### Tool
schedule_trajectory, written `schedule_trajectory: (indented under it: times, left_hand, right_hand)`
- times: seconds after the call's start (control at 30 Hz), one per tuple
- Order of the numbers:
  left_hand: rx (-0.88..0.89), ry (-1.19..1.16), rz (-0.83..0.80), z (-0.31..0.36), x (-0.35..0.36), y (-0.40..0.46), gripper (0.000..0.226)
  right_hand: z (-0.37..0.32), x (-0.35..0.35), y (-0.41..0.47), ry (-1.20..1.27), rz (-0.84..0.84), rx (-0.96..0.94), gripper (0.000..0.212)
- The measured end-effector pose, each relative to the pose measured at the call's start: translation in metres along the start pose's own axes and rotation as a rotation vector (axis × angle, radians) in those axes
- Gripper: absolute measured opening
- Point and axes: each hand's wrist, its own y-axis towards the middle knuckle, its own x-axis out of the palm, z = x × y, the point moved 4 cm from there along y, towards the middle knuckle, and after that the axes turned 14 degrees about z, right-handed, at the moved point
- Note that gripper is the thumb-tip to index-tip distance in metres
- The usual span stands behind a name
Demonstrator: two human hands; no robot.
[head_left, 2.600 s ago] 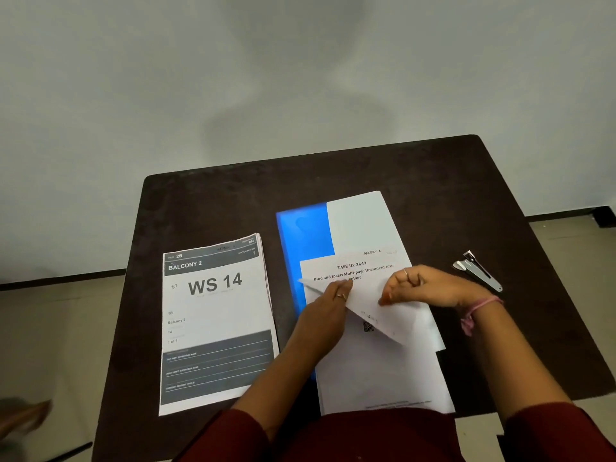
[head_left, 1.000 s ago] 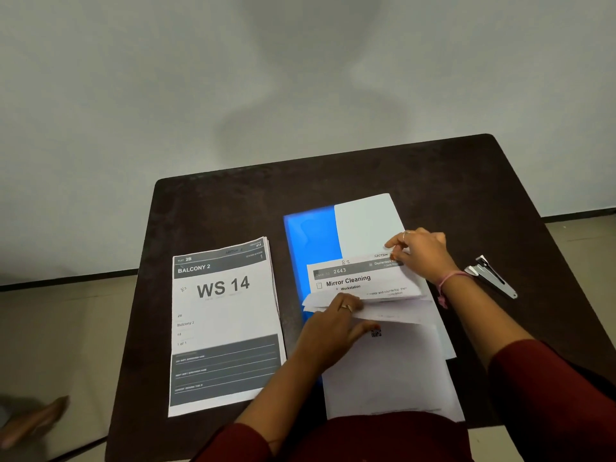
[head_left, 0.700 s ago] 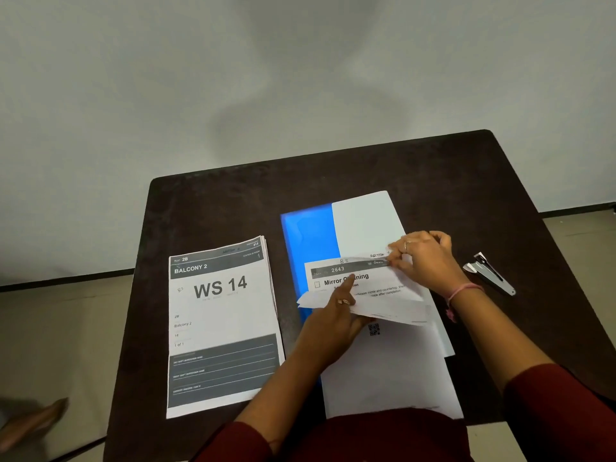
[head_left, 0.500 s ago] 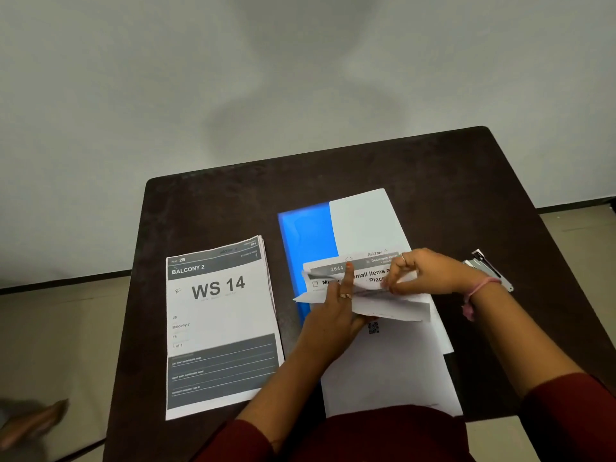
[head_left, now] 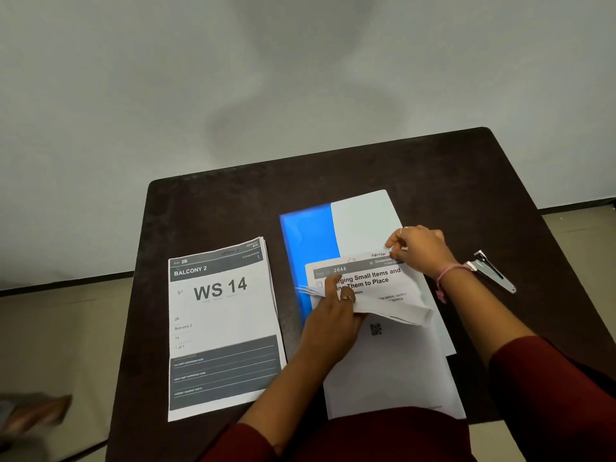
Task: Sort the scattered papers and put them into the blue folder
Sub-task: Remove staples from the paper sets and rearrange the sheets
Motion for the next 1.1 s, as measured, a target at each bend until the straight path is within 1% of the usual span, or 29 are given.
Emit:
schedule_trajectory:
  times: [0.07, 0.13, 0.17, 0.2, 0.27, 0.3, 0.33, 0.37, 0.4, 0.47, 0.5, 0.53, 0.57, 0.6, 0.63, 0.67, 0.7, 0.73, 0.77, 0.8, 0.83, 0.93, 1.0, 1.03, 1.1]
  left_hand:
    - [0.013, 0.022, -0.01, -0.003, 0.003, 0.0, 0.055]
    - [0.096, 0.074, -0.093, -0.004, 0.012, -0.002, 0.073]
    - [0.153, 0.117, -0.1, -0.005, 0.016, -0.004, 0.077]
    - [0.173, 0.119, -0.103, -0.005, 0.015, -0.004, 0.072]
    - [0.108, 0.039, -0.082, -0.003, 0.009, -0.004, 0.051]
    - [0.083, -0.01, -0.054, 0.0, 0.005, -0.003, 0.044]
    - [0.075, -0.059, -0.027, 0.003, 0.001, -0.002, 0.041]
    - [0.081, -0.085, 0.002, 0.003, 0.0, -0.001, 0.04]
    - [0.099, -0.09, 0.026, 0.002, 0.0, -0.001, 0.04]
    - [0.125, -0.073, 0.027, 0.0, 0.004, -0.002, 0.039]
    - [0.115, -0.083, 0.005, -0.001, 0.006, -0.002, 0.038]
    - [0.095, -0.107, -0.011, -0.002, 0.006, -0.001, 0.038]
    - [0.082, -0.116, -0.029, -0.003, 0.008, -0.002, 0.039]
    - [0.069, -0.122, -0.043, -0.002, 0.005, -0.002, 0.041]
    - [0.048, -0.115, -0.067, -0.001, 0.002, -0.003, 0.042]
    - [0.035, -0.111, -0.064, -0.001, 0.0, -0.002, 0.044]
    - [0.017, -0.107, -0.068, -0.002, -0.002, -0.001, 0.046]
    - [0.015, -0.101, -0.054, -0.002, -0.004, 0.0, 0.051]
    - [0.027, -0.089, -0.047, 0.0, -0.005, 0.001, 0.058]
    - [0.048, -0.088, -0.047, 0.0, -0.003, 0.001, 0.062]
    - [0.094, -0.08, -0.032, 0.0, 0.001, 0.0, 0.061]
    - [0.131, -0.074, -0.028, -0.002, 0.008, -0.003, 0.048]
    - [0.135, -0.058, -0.039, -0.002, 0.009, -0.005, 0.053]
    - [0.104, -0.065, -0.057, -0.001, 0.007, -0.003, 0.057]
    - [0.041, -0.091, -0.069, -0.001, 0.003, -0.001, 0.066]
  right_hand:
    - [-0.002, -0.004, -0.005, -0.047, 0.039, -0.045, 0.021]
    - [-0.002, -0.006, -0.01, -0.095, 0.055, -0.096, 0.021]
    - [-0.002, -0.006, -0.013, -0.105, 0.056, -0.115, 0.021]
    - [-0.003, -0.007, -0.017, -0.104, 0.054, -0.131, 0.021]
    - [-0.002, -0.007, -0.025, -0.073, 0.028, -0.155, 0.018]
    - [-0.003, -0.007, -0.03, -0.035, -0.004, -0.167, 0.014]
    - [-0.004, -0.008, -0.035, 0.035, -0.058, -0.173, 0.011]
    - [-0.005, -0.009, -0.04, 0.129, -0.133, -0.174, 0.013]
    - [-0.006, -0.011, -0.045, 0.236, -0.24, -0.159, 0.016]
    - [-0.01, -0.018, -0.055, 0.437, -0.479, -0.091, 0.012]
    - [-0.012, -0.021, -0.057, 0.52, -0.548, -0.059, 0.005]
    - [-0.011, -0.024, -0.056, 0.591, -0.554, -0.021, 0.002]
    - [-0.01, -0.024, -0.052, 0.645, -0.501, 0.021, 0.007]
    - [-0.007, -0.022, -0.046, 0.665, -0.399, 0.055, 0.009]
    - [-0.003, -0.019, -0.039, 0.619, -0.258, 0.061, 0.008]
    - [0.001, -0.015, -0.03, 0.495, -0.122, 0.037, 0.004]
    - [0.003, -0.009, -0.022, 0.34, -0.039, 0.001, 0.005]
    - [0.005, -0.002, -0.018, 0.19, -0.019, -0.016, 0.013]
    - [0.007, 0.004, -0.014, 0.066, -0.039, -0.009, 0.02]
    - [0.007, 0.007, -0.011, -0.009, -0.056, 0.006, 0.026]
    - [0.006, 0.009, -0.009, -0.043, -0.063, 0.014, 0.029]
    - [0.003, 0.007, -0.009, -0.008, -0.011, 0.024, 0.021]
    - [0.002, 0.002, -0.012, 0.005, -0.01, 0.004, 0.014]
    - [0.004, 0.001, -0.013, 0.039, -0.029, -0.01, 0.012]
    - [0.006, -0.003, -0.021, 0.205, -0.112, -0.036, 0.012]
